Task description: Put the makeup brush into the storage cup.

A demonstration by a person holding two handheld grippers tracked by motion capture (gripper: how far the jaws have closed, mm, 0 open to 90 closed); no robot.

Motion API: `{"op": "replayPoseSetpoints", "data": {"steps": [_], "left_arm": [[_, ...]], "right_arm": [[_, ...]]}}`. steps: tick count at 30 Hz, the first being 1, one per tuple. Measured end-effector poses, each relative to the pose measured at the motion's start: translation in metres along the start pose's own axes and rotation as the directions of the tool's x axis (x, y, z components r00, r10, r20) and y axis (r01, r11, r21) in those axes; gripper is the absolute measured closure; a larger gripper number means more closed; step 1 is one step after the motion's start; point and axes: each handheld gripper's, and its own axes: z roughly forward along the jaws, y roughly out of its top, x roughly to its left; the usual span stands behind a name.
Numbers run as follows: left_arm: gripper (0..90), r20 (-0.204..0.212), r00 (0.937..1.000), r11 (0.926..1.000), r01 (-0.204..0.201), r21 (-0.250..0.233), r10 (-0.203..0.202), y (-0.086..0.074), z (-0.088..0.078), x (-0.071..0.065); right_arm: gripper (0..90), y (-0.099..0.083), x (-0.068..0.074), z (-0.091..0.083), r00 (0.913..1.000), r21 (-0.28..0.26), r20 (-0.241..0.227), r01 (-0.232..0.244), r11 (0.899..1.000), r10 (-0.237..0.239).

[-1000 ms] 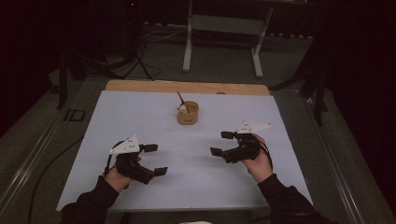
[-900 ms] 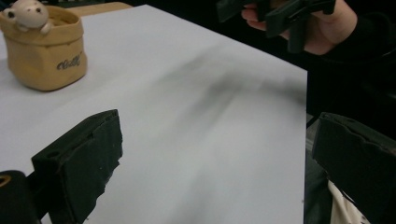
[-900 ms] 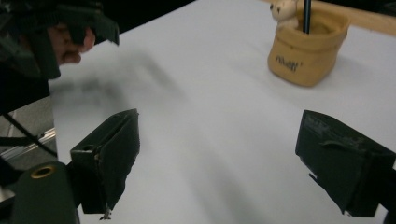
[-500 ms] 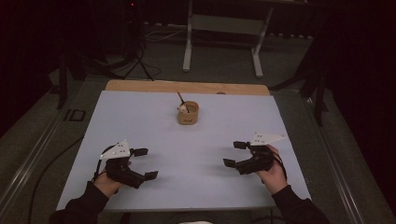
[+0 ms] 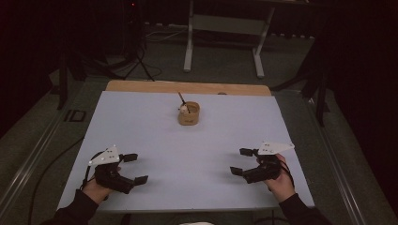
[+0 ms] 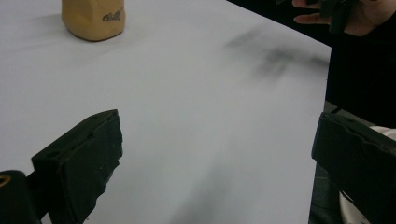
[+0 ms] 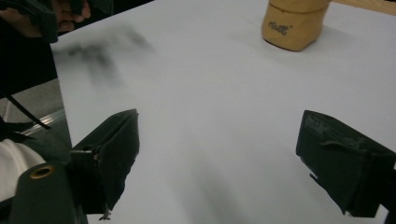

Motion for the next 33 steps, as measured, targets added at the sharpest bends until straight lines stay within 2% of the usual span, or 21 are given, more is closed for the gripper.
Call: {"op": "replayPoseSetpoints", "data": {"steps": [5, 8, 11, 16, 24, 28, 33], "left_arm": [[2.6, -0.028, 0.9994, 0.9998, 0.018, -0.007, -0.018, -0.006, -0.004, 0.003], [2.7, -0.042, 0.999, 0.9999, 0.015, -0.007, -0.016, -0.009, -0.004, 0.004], [2.6, -0.055, 0.9985, 0.9999, 0.001, -0.014, -0.002, -0.012, -0.004, 0.005], [2.7, -0.05, 0.9988, 0.9997, 0.0, -0.024, -0.001, -0.014, -0.003, 0.006], [2.7, -0.058, 0.998, 0.9988, 0.022, -0.044, -0.024, -0.016, -0.002, 0.006], [2.7, -0.056, 0.9974, 0.9973, 0.041, -0.06, -0.045, -0.018, -0.004, 0.008], [2.7, -0.05, 0.9977, 0.9973, 0.043, -0.06, -0.046, -0.018, -0.003, 0.008]], "right_arm": [[13.5, -0.01, -0.005, -0.004, 0.9998, 0.0, 0.002, -0.021, 1.0, 0.021], [13.4, -0.015, -0.009, -0.005, 0.9998, 0.016, 0.013, -0.012, 1.0, 0.012], [13.3, -0.017, -0.012, -0.008, 0.9997, 0.007, 0.015, -0.017, 1.0, 0.017], [13.1, -0.021, -0.015, -0.013, 0.999, 0.0, 0.042, -0.018, 1.0, 0.018], [13.4, -0.029, -0.026, -0.014, 0.9983, 0.019, 0.04, -0.043, 0.999, 0.042], [13.5, -0.032, -0.028, -0.013, 0.9981, 0.023, 0.024, -0.057, 0.998, 0.057], [13.6, -0.031, -0.026, -0.011, 0.9989, 0.024, 0.007, -0.047, 0.999, 0.046]]}}
